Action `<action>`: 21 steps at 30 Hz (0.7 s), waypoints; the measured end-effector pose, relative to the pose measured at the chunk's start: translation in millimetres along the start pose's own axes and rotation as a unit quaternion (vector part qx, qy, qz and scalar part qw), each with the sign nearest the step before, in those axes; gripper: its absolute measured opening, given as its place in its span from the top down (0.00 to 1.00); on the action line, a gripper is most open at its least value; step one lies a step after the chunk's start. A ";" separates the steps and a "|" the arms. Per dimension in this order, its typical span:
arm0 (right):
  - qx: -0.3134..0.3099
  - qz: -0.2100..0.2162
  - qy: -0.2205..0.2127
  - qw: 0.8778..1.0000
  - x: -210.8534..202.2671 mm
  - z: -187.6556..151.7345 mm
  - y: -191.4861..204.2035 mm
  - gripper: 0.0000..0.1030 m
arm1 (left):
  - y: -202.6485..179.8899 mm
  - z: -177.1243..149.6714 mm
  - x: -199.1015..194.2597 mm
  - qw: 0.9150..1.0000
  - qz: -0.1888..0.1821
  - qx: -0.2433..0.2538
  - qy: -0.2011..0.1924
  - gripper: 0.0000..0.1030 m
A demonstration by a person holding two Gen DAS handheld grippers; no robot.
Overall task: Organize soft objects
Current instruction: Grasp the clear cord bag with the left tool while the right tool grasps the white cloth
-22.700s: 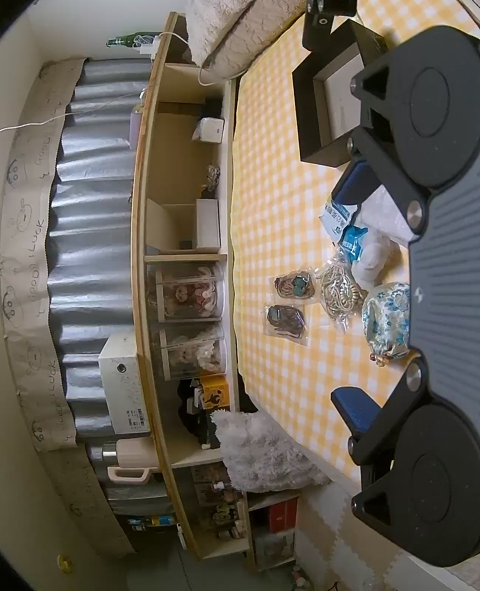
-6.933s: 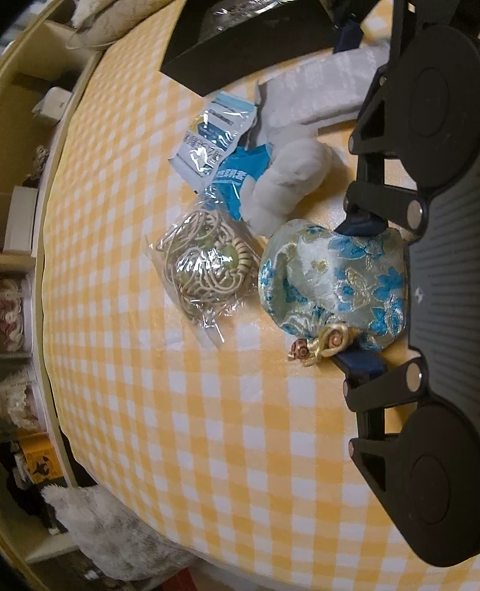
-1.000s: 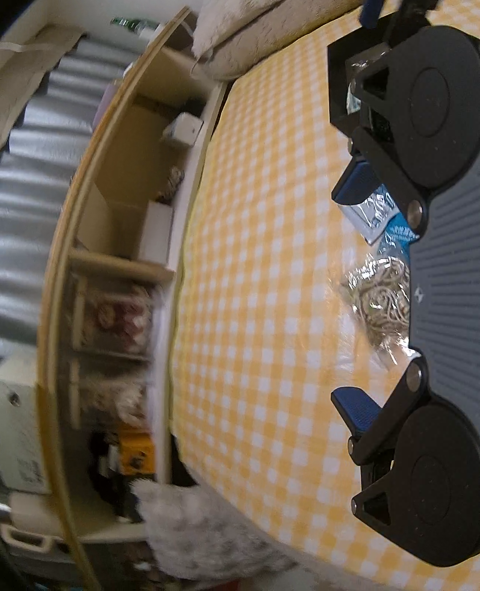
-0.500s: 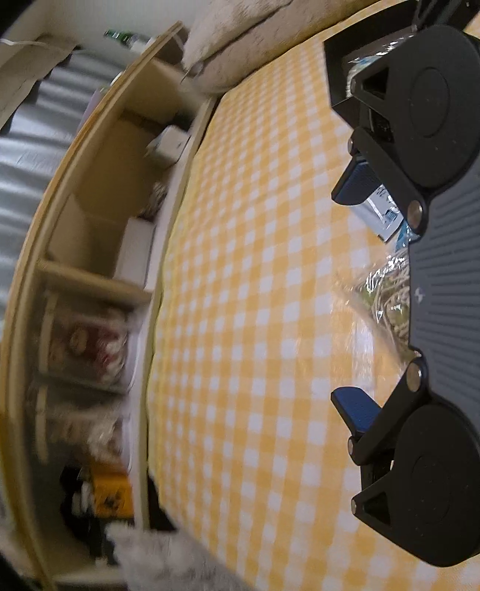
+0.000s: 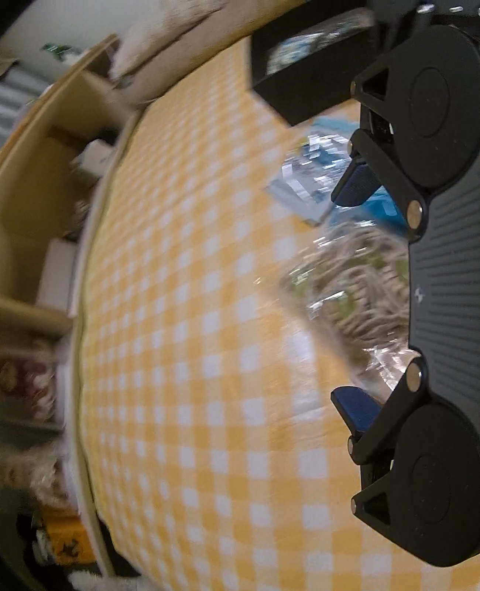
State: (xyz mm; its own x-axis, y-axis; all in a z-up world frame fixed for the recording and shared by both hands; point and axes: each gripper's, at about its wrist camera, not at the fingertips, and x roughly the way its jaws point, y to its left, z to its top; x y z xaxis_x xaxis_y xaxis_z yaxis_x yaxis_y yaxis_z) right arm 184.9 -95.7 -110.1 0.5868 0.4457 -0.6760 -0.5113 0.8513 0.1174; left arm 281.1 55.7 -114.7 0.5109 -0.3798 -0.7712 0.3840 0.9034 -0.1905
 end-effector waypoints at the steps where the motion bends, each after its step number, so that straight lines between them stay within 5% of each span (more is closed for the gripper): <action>1: -0.002 -0.001 0.001 1.000 2.0 0.7 0.4 0.57 | -2.4 -2.5 -1.8 1.000 0.004 0.012 0.007 0.03; 9: -0.025 -0.009 0.034 0.999 -6.2 -4.9 5.1 0.71 | -11.0 -10.0 -14.1 0.997 0.002 0.041 0.070 0.10; 21: 0.015 -0.017 0.092 0.995 -55.1 -21.9 -4.1 0.72 | -48.1 -0.9 6.0 0.992 0.052 0.113 0.006 0.06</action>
State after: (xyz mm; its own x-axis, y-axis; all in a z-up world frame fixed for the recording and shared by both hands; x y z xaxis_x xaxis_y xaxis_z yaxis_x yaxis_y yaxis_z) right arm 140.9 -129.9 -89.2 0.4769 0.3601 -0.8018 -0.4725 0.8743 0.1116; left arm 265.1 10.1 -110.7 0.5478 -0.2831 -0.7873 0.4928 0.8696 0.0302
